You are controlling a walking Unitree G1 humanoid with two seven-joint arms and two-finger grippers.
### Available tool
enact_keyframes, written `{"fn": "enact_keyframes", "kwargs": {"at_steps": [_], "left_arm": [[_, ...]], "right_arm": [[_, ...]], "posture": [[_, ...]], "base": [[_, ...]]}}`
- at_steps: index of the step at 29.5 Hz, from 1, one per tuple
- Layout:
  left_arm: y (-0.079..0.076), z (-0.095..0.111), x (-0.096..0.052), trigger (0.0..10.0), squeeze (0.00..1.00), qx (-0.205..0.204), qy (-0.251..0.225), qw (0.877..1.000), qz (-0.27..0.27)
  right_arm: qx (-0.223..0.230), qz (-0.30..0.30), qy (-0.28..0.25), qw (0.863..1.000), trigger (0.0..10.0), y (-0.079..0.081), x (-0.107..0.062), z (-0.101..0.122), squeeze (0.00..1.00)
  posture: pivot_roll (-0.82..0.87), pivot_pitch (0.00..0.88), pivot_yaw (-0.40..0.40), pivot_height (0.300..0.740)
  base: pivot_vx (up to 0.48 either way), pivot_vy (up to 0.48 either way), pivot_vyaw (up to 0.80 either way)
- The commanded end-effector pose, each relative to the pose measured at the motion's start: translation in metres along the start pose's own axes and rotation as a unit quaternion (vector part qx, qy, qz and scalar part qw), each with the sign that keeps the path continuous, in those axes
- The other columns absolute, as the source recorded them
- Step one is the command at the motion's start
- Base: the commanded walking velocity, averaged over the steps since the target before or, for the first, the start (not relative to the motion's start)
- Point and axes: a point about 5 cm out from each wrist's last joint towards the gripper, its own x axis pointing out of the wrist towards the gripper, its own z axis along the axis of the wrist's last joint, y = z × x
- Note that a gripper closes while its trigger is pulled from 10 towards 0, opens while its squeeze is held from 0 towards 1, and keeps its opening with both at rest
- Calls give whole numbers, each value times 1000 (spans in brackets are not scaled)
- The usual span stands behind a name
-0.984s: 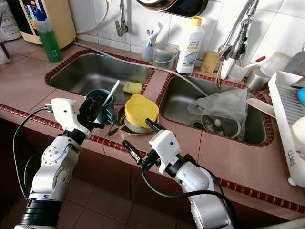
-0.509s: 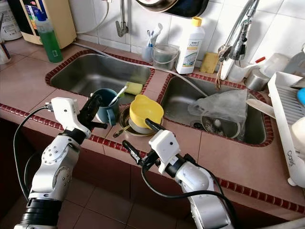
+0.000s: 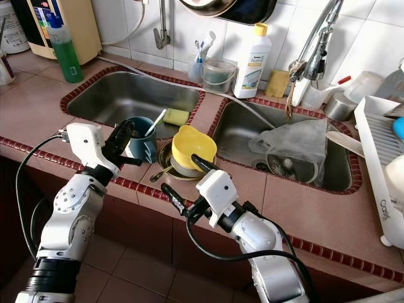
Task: Kitchen organization
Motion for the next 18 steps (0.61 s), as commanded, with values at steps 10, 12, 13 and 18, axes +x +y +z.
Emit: {"fn": "enact_keyframes", "kwargs": {"at_steps": [10, 12, 13, 18], "left_arm": [[-10, 18, 12, 10000, 0, 45, 0, 996, -81], [-12, 23, 14, 10000, 0, 55, 0, 993, -101], [-13, 27, 15, 10000, 0, 68, -1, 991, -120], [-10, 37, 19, 10000, 0, 91, -2, 985, -145]], "right_arm": [[2, -7, -2, 1000, 10000, -3, 2, 0, 0], [3, -8, -3, 1000, 10000, -3, 3, 1, 0], [3, -9, -4, 1000, 10000, -4, 3, 1, 0], [3, -11, -6, 1000, 10000, -4, 4, 2, 0]], "posture": [[-19, 15, -60, 740], [-17, 19, -59, 740], [-15, 19, -58, 740], [-15, 24, -52, 740]], "base": [[0, 0, 0], [0, 0, 0], [0, 0, 0], [0, 0, 0]]}}
